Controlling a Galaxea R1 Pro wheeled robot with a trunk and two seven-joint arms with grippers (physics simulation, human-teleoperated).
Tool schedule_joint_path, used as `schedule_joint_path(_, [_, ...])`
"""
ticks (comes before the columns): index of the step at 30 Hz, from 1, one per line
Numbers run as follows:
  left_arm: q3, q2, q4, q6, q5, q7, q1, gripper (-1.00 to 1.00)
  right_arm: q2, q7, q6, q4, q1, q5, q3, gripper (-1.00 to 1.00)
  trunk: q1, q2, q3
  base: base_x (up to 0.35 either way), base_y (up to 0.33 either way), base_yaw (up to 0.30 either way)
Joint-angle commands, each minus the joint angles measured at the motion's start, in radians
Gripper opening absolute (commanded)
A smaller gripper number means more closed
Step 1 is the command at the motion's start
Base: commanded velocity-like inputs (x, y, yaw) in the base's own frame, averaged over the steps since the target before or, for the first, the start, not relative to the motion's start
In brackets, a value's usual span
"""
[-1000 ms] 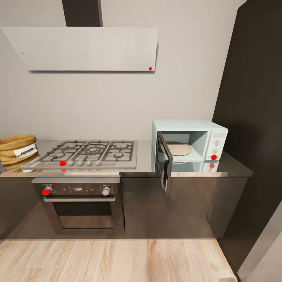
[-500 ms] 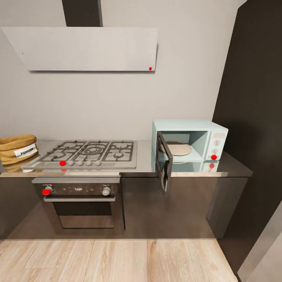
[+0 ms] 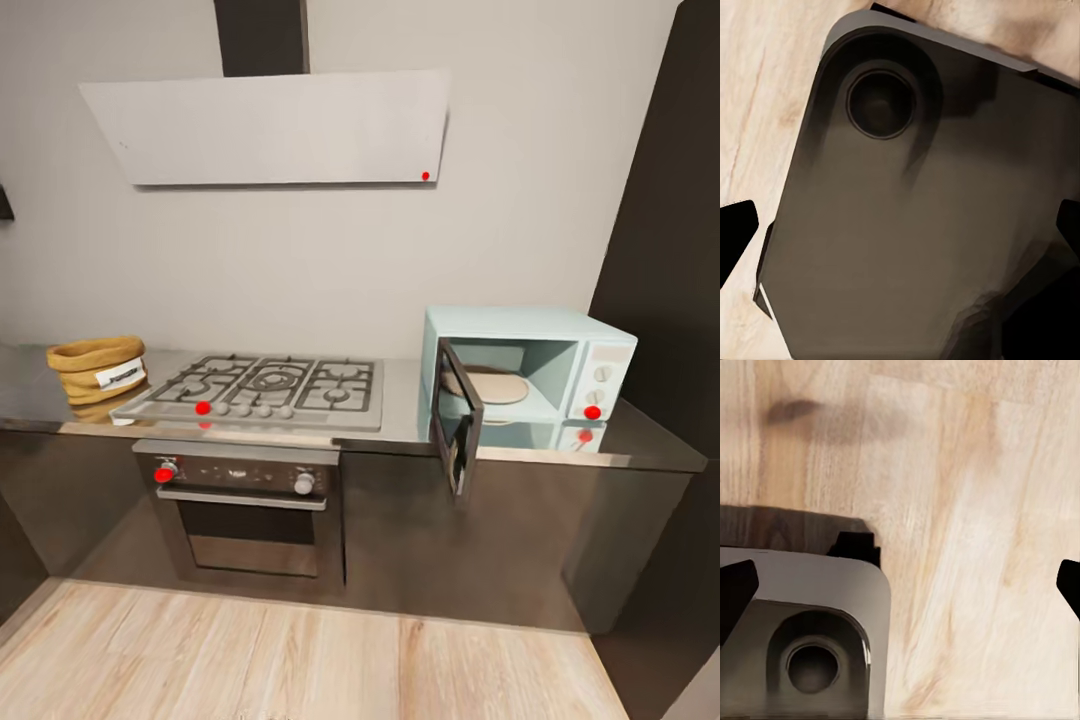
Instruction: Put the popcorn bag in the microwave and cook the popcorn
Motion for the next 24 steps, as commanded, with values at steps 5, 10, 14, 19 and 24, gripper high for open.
schedule_joint_path(5, [0.004, 0.0, -0.002, -0.001, 0.008, 0.005, 0.0, 1.0, 0.037, -0.009, -0.004, 0.003, 0.02, 0.008, -0.009, 1.0, 0.0, 0.0, 0.001, 0.0, 0.0, 0.268])
schedule_joint_path(10, [0.001, 0.0, -0.004, -0.003, 0.008, 0.006, 0.0, 1.0, 0.04, -0.01, -0.003, 0.003, 0.024, 0.009, -0.008, 1.0, 0.0, 0.0, 0.001, 0.0, 0.0, 0.268])
schedule_joint_path(14, [0.004, 0.0, -0.004, -0.003, 0.008, 0.006, 0.0, 1.0, 0.038, -0.011, -0.005, 0.002, 0.025, 0.01, -0.009, 1.0, 0.0, 0.0, 0.001, 0.0, 0.0, 0.268])
schedule_joint_path(19, [0.002, 0.0, -0.004, -0.003, 0.008, 0.006, 0.0, 1.0, 0.04, -0.011, -0.002, 0.002, 0.025, 0.011, -0.008, 1.0, 0.0, 0.0, 0.001, 0.0, 0.0, 0.268])
schedule_joint_path(24, [-0.002, 0.0, -0.004, -0.003, 0.008, 0.006, 0.0, 1.0, 0.041, -0.011, -0.003, 0.002, 0.025, 0.011, -0.007, 1.0, 0.0, 0.0, 0.001, 0.0, 0.0, 0.268])
